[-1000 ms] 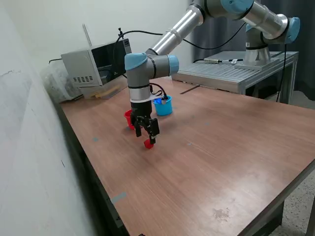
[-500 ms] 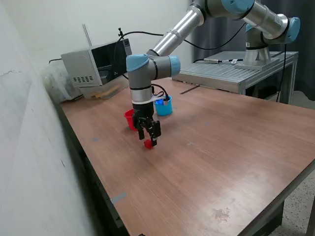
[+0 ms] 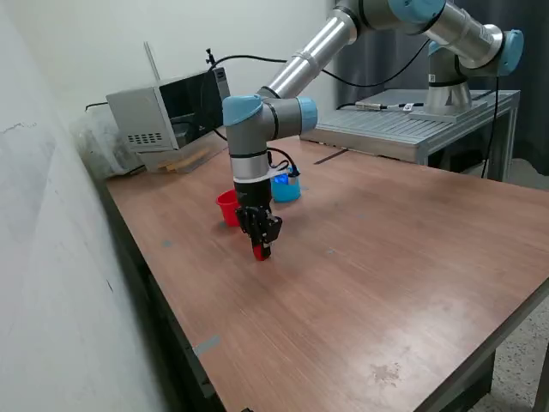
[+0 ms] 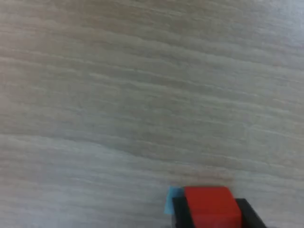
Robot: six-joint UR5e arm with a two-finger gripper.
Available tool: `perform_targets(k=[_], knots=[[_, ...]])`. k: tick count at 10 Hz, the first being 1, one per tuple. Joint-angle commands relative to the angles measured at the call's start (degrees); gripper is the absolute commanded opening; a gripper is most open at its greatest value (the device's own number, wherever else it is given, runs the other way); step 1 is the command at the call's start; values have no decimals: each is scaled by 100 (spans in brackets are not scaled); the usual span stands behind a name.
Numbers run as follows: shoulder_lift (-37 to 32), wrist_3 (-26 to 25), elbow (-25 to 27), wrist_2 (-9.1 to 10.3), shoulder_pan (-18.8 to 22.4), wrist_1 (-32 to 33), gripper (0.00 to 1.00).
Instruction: Place red objects in the red bin, and blue objects in the blue bin.
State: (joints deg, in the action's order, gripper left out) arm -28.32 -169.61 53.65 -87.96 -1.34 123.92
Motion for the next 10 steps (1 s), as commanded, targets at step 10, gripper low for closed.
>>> perform_targets(k=[10], knots=[[-1650, -1215, 1208, -1435, -848, -272, 0]])
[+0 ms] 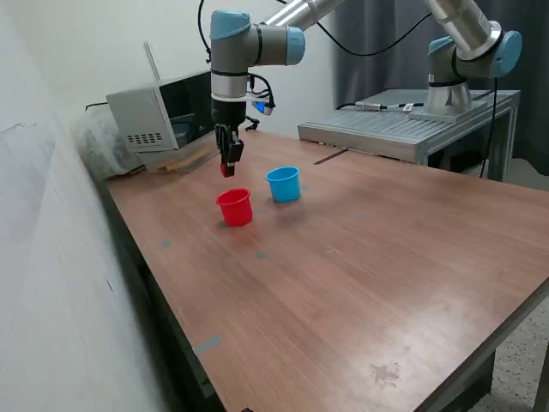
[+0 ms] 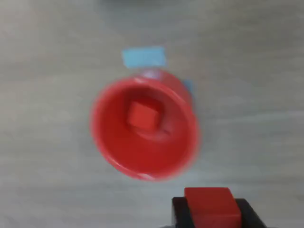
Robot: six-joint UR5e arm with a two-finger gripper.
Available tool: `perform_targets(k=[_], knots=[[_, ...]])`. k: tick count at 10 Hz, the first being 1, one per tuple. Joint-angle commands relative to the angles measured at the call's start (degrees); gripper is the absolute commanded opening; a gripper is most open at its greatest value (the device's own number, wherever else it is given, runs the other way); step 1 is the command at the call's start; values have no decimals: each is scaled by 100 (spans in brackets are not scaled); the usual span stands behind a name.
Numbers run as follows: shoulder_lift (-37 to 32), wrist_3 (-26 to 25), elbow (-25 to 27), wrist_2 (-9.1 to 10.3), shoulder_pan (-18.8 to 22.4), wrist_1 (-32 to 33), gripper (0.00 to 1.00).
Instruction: Place red objects in the red bin, and blue objects in the blue bin.
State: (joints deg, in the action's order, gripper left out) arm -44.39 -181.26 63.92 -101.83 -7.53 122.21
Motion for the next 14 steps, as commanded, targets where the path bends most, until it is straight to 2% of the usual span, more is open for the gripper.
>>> perform_targets(k=[1, 6, 7, 13, 14], knots=[[-34, -67, 199, -21, -292, -83, 0], [132, -67, 331, 49, -328, 48, 0], [220, -59, 314, 49, -328, 58, 100], [213, 3, 270, 49, -319, 40, 100], [-32, 3, 296, 49, -284, -265, 100]])
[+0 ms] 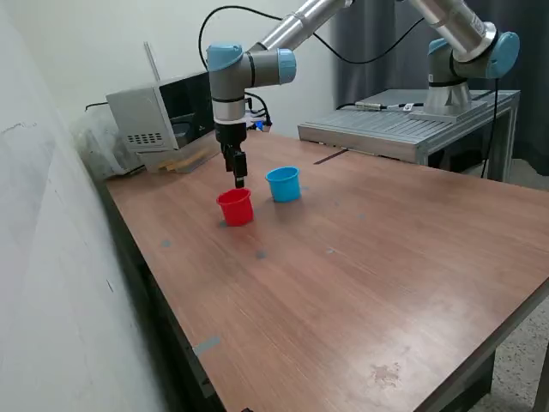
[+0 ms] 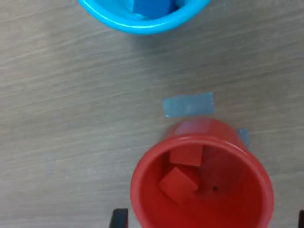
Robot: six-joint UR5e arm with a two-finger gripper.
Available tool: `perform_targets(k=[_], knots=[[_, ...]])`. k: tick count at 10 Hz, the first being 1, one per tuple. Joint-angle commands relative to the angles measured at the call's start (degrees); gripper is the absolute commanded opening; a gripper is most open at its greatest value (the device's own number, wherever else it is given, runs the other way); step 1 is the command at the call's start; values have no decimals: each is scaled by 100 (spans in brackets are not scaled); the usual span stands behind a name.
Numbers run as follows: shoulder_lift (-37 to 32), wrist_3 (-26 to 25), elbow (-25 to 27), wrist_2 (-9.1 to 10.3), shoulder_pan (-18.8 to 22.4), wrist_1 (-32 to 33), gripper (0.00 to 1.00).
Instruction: Place red objects in the red bin, and blue objects in the blue bin.
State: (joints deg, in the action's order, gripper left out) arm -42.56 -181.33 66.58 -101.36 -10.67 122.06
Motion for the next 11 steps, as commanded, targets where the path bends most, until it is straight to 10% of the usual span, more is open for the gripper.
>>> perform_targets(k=[1, 11], knots=[[-757, -8, 318, 11, 65, -835, 100], [-5233, -938, 4300, 240, 636, -2939, 100]])
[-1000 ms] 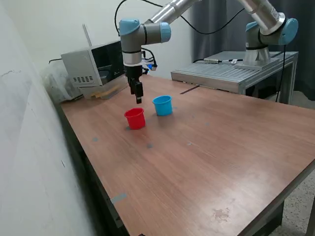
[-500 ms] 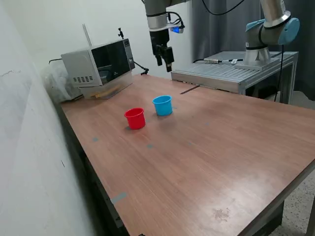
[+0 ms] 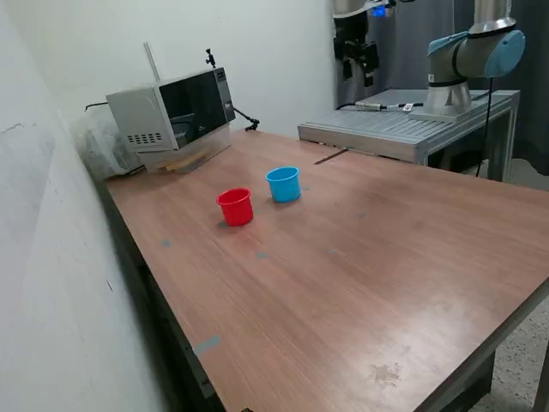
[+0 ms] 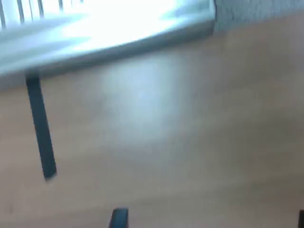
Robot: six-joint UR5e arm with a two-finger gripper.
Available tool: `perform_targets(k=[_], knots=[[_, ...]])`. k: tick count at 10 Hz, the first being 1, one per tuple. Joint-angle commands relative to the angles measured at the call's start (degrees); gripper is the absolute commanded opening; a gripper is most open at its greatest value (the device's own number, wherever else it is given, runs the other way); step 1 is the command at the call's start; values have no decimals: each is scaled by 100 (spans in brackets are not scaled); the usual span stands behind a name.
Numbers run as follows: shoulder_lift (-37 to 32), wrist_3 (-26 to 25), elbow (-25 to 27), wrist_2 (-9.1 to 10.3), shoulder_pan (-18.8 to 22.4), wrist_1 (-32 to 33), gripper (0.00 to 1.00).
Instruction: Place red objects in the red bin, and blue objects in the blue bin.
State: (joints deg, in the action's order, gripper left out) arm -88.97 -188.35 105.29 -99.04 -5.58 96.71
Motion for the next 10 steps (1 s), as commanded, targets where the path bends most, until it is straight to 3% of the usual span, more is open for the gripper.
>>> perform_targets(k=[1, 3, 5, 10], knots=[[-821, -290, 596, 16, 406, -782, 100], [-1191, -273, 720, -2, 759, -1328, 100], [-1211, -247, 730, -10, 726, -1915, 100], [-1219, -255, 747, -19, 628, -2016, 100]])
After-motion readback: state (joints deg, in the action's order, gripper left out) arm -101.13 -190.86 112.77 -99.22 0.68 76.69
